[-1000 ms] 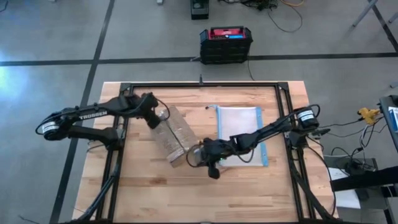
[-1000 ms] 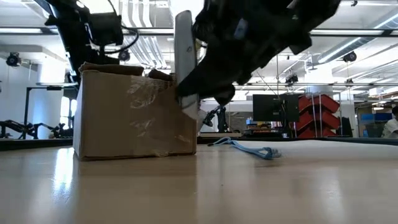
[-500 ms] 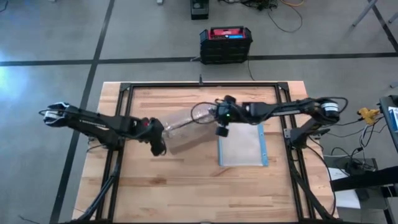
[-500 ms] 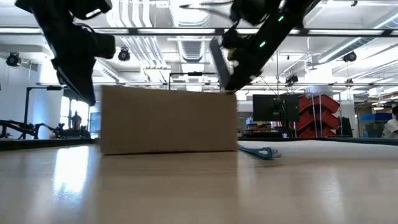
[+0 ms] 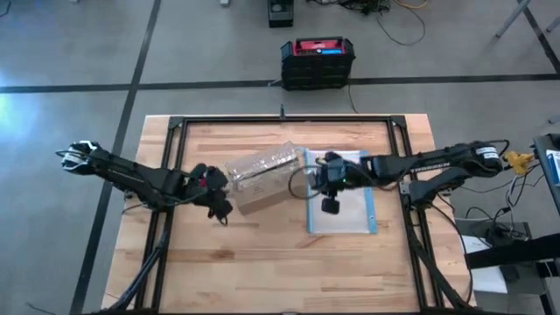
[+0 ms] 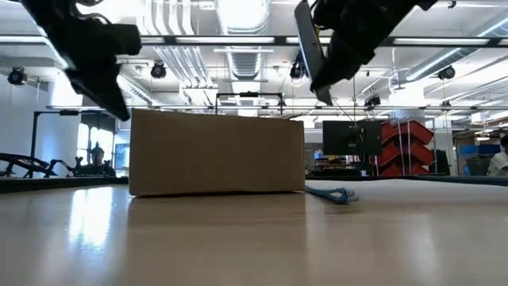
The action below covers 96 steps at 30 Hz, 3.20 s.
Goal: Unpack boxes
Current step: Open the cardboard box using the silver cutter
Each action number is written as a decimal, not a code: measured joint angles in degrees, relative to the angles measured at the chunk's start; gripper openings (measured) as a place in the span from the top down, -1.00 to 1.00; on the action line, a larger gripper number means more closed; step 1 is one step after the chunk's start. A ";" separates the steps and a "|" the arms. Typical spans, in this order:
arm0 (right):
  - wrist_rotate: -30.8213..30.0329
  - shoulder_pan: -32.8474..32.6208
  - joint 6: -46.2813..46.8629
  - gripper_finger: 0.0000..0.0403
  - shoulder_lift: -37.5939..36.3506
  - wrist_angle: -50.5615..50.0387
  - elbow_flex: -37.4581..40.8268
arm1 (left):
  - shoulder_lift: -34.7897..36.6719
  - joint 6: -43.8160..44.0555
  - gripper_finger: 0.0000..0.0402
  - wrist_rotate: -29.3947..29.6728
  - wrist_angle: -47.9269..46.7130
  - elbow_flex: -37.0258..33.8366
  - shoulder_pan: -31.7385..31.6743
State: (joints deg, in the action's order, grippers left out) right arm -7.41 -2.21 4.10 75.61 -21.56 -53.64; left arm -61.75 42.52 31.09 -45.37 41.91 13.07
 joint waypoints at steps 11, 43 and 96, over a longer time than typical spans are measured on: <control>0.12 -5.38 4.60 0.79 11.10 10.73 1.56 | 0.83 -21.92 0.60 -1.16 3.35 5.25 -29.12; -2.71 6.14 -16.97 0.79 4.39 6.01 -0.38 | 2.07 -0.85 0.60 -6.90 15.62 -7.16 18.14; -10.68 -17.39 -3.70 0.79 11.43 36.94 0.49 | 1.57 -31.99 0.60 -2.53 40.93 -8.35 10.77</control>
State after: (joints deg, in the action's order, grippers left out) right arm -18.10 -19.59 0.40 87.04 15.37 -53.15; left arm -60.18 10.53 28.56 -4.44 33.57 23.85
